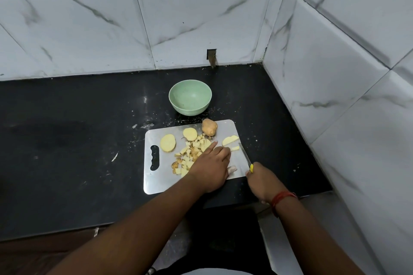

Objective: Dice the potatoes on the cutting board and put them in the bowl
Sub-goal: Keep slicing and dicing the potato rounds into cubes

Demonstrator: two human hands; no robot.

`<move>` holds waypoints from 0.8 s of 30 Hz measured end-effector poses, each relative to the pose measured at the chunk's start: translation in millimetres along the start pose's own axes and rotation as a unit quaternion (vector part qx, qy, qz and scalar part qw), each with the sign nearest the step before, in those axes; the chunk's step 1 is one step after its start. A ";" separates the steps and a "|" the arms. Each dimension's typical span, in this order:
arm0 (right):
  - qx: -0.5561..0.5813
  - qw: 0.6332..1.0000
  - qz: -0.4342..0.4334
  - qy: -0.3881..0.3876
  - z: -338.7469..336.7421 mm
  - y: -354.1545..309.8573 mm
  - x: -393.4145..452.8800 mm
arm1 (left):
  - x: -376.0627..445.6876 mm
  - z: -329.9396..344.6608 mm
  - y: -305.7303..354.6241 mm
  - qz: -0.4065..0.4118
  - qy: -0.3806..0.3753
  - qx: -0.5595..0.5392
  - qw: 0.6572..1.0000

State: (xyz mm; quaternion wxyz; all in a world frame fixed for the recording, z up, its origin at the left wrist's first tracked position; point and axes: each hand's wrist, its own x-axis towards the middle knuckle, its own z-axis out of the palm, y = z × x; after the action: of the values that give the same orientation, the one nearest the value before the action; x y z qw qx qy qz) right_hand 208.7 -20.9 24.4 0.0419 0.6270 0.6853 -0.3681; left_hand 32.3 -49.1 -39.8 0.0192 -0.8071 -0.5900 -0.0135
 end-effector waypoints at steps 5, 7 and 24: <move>-0.029 1.000 -0.001 0.004 3.9 1.8 -0.3 | -2.2 -1.8 -0.9 0.000 -0.030 -0.049 0.998; -0.038 0.999 0.005 0.006 6.9 1.6 1.0 | -2.3 -1.2 -0.7 -0.011 -0.051 -0.058 0.997; -0.088 0.996 0.029 -0.018 25.7 13.6 -5.1 | -0.1 21.0 -1.2 -0.070 -0.047 -0.138 0.987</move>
State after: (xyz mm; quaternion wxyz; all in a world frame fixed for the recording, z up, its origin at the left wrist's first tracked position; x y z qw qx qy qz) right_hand 211.5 -40.2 2.2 0.1199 0.6336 0.6959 -0.3161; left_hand 31.1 -47.8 -60.8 -0.1213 -0.7582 -0.6381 -0.0579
